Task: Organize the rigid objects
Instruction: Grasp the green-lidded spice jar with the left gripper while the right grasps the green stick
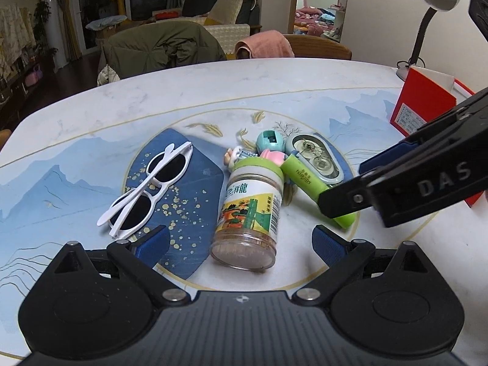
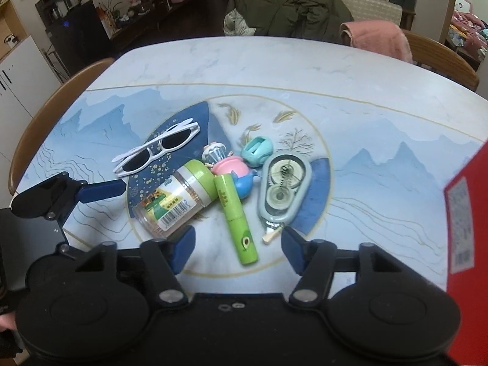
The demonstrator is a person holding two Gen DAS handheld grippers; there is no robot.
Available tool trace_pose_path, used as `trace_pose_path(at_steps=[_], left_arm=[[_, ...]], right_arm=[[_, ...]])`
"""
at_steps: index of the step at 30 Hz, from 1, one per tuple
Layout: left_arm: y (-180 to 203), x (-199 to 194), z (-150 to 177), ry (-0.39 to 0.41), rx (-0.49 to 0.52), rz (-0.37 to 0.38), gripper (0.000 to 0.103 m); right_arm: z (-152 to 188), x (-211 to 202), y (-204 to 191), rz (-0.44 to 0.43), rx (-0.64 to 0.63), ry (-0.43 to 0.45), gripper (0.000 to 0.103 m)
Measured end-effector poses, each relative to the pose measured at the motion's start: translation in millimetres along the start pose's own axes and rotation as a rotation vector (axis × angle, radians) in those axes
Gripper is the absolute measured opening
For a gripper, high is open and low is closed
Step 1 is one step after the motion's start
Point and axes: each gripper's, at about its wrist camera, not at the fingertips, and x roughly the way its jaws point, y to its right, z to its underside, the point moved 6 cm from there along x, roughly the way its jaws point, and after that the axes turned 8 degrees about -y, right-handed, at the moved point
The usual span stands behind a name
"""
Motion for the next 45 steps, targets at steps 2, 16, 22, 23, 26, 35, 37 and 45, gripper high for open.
trace_pose_path(at_steps=[2, 16, 22, 23, 26, 35, 37, 45], left_arm=[[0.2, 1.3, -1.1, 0.008, -0.004, 0.008, 0.1], [8.1, 8.7, -4.1, 0.006, 0.016, 0.019, 0.056], [5.1, 7.4, -5.1, 0.006, -0.001, 0.009, 0.048], [4.5, 7.4, -5.3, 0.003, -0.007, 0.011, 0.048], [4.1, 7.0, -4.8, -0.004, -0.017, 0.009, 0.047], [10.3, -6.5, -2.8, -0.008, -0.031, 0.011, 0.044], [12.5, -11.1, -2.5, -0.004, -0.03, 0.016, 0.044], [19.2, -27.8, 3.1, -0.01, -0.057, 0.039, 0.044]], right_arm=[[-3.4, 5.4, -3.2, 0.002, -0.011, -0.009, 0.056], [-16.0, 23.7, -11.3, 0.023, -0.044, -0.027, 0.033], [-17.3, 27.1, -9.6, 0.026, -0.03, -0.026, 0.025], [-17.2, 27.1, -9.3, 0.027, -0.025, -0.025, 0.023], [-16.3, 25.5, -8.0, 0.021, -0.011, -0.021, 0.017], [-7.8, 9.3, 1.0, 0.003, 0.042, 0.008, 0.016], [-4.0, 2.9, 3.3, -0.009, 0.056, 0.017, 0.016], [18.3, -26.7, 16.8, -0.033, 0.108, 0.035, 0.016]])
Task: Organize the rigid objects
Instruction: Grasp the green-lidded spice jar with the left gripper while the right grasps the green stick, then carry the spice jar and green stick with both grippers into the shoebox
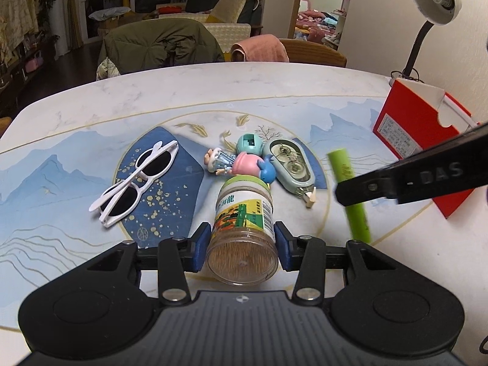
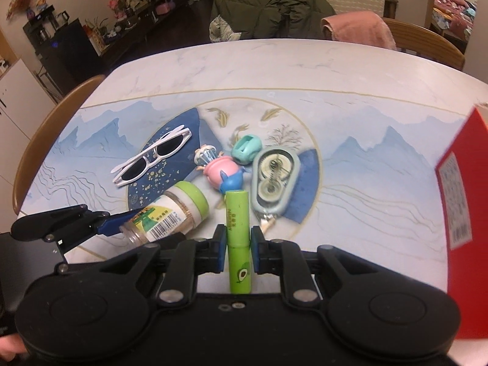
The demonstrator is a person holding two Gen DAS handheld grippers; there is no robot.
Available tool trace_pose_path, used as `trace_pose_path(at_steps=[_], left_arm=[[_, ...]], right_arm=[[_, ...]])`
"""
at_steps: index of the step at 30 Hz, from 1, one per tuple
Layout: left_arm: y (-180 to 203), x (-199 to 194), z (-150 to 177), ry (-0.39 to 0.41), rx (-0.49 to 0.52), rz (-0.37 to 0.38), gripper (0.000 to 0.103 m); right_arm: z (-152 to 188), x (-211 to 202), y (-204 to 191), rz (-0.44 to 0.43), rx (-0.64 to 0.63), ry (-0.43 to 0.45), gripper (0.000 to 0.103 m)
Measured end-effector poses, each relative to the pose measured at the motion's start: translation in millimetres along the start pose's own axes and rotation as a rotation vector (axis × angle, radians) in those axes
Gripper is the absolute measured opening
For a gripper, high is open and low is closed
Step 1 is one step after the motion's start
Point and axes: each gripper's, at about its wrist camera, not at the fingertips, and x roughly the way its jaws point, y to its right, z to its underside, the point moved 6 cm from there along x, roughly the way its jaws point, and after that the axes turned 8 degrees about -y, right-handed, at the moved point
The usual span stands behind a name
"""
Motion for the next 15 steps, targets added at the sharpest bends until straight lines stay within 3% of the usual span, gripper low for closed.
trace_pose_path(at_steps=[15], left_arm=[[48.2, -53.0, -11.9, 0.069, 0.016, 0.065, 0.043]], right_arm=[[29.8, -82.7, 49.1, -0.013, 0.125, 0.053, 0.016]])
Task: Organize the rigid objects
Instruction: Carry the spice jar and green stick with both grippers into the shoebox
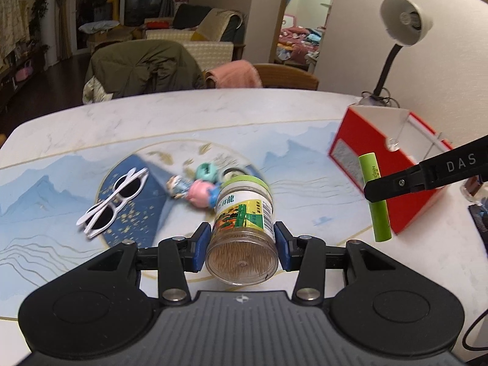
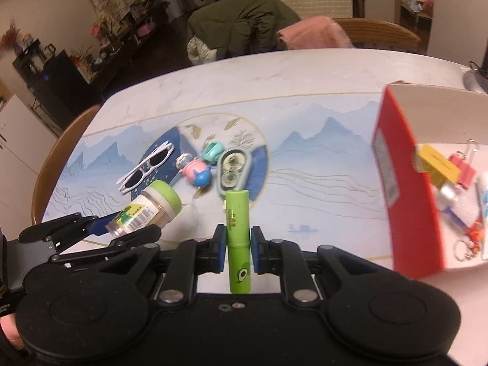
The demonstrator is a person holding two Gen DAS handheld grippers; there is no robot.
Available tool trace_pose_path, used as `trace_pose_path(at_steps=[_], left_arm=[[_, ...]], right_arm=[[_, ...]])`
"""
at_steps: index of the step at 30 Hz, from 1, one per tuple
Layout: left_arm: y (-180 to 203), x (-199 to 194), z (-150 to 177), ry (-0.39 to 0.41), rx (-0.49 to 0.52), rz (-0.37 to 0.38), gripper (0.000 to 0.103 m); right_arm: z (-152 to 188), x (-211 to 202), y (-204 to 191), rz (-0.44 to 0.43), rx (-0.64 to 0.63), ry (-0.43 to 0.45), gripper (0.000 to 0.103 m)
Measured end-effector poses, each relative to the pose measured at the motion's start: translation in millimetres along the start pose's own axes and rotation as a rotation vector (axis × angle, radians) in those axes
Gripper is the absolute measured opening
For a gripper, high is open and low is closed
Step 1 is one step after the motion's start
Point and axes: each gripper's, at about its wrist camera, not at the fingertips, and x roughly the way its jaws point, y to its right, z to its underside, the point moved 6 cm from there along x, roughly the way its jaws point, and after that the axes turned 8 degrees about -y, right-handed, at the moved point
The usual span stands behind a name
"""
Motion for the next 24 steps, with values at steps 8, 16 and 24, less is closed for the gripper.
trace_pose_path(at_steps=[8, 16, 24], left_arm=[[49.0, -8.7, -20.6, 0.025, 0.033, 0.041, 0.043], [104.0, -0.8, -40.3, 0.039, 0.075, 0.063, 0.043], [156.4, 15.0, -60.7, 0.047, 0.149, 0.052, 0.044]], right_arm=[[1.0, -42.4, 43.9, 0.01, 0.062, 0.068, 0.016], [-3.0, -82.7, 104.9, 0.041, 0.136, 0.154, 0.016], [-7.0, -111.9, 176.0, 0.097, 0.185, 0.21, 0.016]])
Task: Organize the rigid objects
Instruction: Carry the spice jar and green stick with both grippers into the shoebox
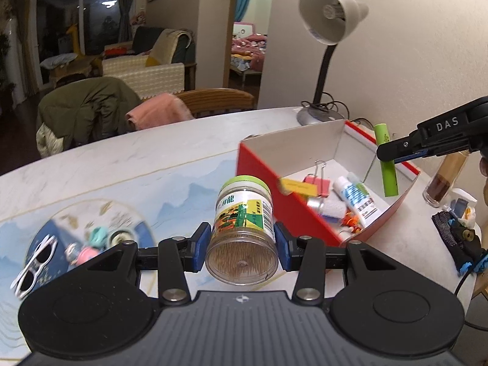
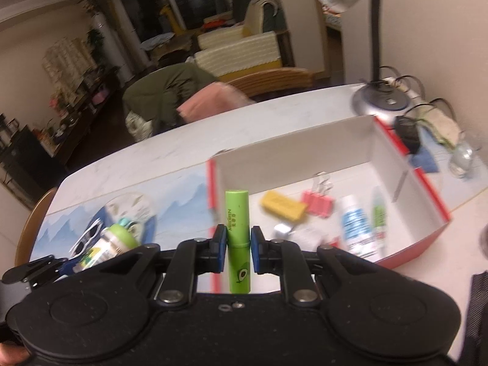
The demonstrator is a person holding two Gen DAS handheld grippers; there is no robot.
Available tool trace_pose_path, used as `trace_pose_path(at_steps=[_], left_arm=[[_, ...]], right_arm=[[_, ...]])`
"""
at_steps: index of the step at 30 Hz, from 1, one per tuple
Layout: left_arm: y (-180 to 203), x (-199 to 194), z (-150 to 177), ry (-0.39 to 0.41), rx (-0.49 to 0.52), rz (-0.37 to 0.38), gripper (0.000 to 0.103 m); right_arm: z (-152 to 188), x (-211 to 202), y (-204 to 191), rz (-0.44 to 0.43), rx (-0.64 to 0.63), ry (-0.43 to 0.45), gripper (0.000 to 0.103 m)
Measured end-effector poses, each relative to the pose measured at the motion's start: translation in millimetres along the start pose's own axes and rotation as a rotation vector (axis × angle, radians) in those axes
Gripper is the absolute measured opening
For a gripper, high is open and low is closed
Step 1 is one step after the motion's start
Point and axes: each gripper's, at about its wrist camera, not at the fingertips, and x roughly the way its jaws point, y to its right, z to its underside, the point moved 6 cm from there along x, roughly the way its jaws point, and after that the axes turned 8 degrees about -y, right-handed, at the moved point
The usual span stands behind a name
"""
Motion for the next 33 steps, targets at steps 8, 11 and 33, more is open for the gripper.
trace_pose_path(at_steps=[8, 11, 33], left_arm=[[47.5, 25.2, -34.0, 0.004, 0.045, 0.015, 0.043], [63.5, 39.0, -44.5, -0.005, 0.059, 0.023, 0.044], [150.1, 174.0, -93.3, -0.179, 0.167, 0.058, 0.044]], right_arm=[[-11.7, 5.6, 64.4, 0.037, 0.033, -0.002, 0.016], [-15.0, 10.2, 82.2, 0.045, 0.029, -0.01, 0.016], [-23.9, 83.7, 146.0, 0.091, -0.051, -0.187, 0.016]])
